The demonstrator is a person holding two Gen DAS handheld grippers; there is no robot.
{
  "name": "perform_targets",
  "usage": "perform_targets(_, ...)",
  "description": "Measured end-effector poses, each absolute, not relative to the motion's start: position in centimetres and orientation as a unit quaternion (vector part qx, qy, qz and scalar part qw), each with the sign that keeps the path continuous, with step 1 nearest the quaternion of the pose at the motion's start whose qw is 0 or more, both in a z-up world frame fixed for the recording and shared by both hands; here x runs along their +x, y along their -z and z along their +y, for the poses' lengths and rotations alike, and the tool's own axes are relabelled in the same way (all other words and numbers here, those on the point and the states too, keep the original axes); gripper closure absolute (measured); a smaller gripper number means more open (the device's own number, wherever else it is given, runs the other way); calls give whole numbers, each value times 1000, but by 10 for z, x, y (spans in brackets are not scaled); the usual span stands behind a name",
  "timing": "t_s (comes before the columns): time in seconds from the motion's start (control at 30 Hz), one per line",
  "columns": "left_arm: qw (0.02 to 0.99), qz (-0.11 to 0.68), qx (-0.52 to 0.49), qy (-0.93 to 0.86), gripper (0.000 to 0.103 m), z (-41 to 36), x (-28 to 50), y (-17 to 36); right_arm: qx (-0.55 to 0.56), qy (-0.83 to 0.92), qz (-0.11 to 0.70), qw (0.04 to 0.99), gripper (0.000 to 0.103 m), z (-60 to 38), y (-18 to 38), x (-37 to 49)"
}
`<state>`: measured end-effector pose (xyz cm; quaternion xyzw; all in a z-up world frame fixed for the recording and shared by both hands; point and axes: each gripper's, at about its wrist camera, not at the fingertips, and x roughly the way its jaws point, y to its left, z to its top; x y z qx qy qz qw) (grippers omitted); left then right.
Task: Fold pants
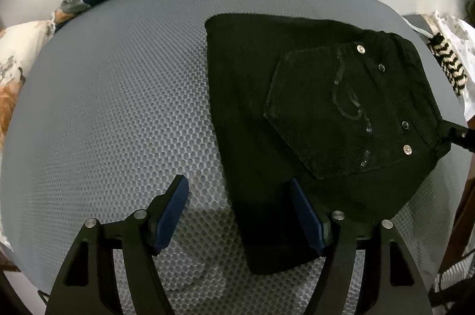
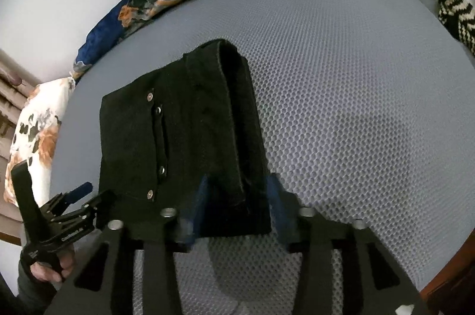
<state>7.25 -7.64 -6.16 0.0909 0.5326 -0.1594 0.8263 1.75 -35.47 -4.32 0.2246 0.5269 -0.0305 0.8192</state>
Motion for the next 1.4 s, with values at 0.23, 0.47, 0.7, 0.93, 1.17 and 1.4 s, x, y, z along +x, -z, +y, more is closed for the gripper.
perform_targets(0.23, 832, 525, 95, 149, 32, -73, 78, 57, 218, 24, 524, 823, 47, -355, 36, 31)
perform_targets(0.47, 819, 545, 26, 178, 32, -53, 95, 52, 236, -4, 531, 814, 45, -365, 42, 49)
perform_targets(0.7, 783, 577, -68, 224, 32, -36, 118, 56, 324, -75, 543, 771, 45, -389, 74, 57)
perform_targets(0.93, 733, 614, -151, 250, 32, -23, 134, 74, 369, -123, 543, 744, 43, -402, 96, 60)
perform_targets(1.17, 719, 618, -172, 269, 32, -32, 147, 80, 395, -164, 535, 729, 43, -409, 107, 68)
perform_targets(1.4, 725, 603, -175, 282, 32, -48, 165, 80, 407, -182, 523, 727, 49, -407, 110, 90)
